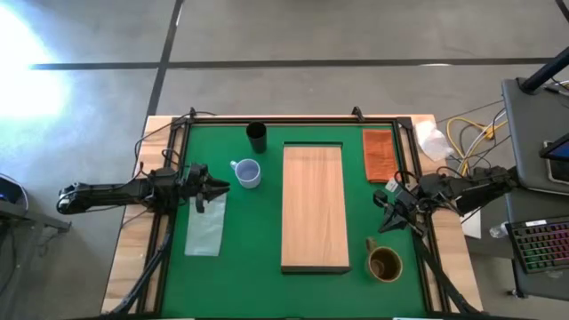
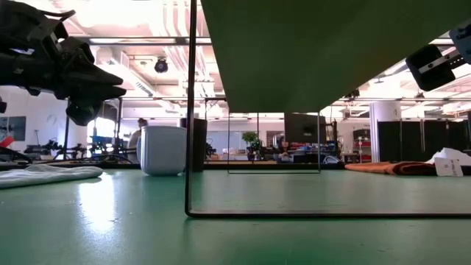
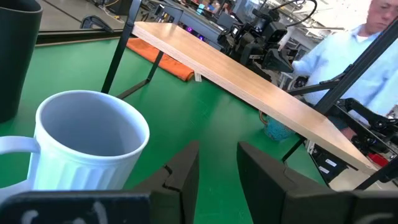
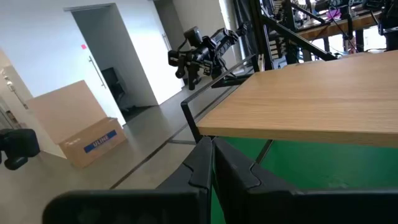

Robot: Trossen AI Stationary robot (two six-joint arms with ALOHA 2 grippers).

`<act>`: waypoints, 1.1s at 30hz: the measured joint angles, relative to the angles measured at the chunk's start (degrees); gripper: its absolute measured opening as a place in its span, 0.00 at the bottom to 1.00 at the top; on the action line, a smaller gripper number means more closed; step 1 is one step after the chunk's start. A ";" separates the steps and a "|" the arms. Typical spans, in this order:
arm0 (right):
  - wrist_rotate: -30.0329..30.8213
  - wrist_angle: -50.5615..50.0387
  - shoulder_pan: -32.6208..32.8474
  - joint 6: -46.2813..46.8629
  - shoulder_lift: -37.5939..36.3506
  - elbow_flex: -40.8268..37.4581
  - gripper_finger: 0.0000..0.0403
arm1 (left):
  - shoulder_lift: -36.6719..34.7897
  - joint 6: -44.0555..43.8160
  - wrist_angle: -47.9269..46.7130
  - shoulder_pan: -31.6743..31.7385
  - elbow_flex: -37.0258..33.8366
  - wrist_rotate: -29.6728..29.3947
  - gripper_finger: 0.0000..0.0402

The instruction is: Stack small to large cups/mugs on shelf

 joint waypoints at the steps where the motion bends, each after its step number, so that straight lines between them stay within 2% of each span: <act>1: 0.00 0.00 0.00 0.00 0.00 0.00 0.02 | 0.00 -0.01 -0.01 0.00 0.00 0.01 0.23; 26: 0.03 0.01 0.01 0.02 -0.01 0.00 0.02 | 0.00 -0.01 -0.01 0.02 -0.01 0.01 0.23; 28: 3.93 0.68 0.03 1.47 -0.01 0.01 0.02 | 0.00 0.00 -0.01 0.00 0.01 0.00 0.23; 33: 19.22 1.61 0.02 6.20 -0.02 0.02 0.02 | 0.00 -0.01 0.00 0.02 0.00 0.01 0.23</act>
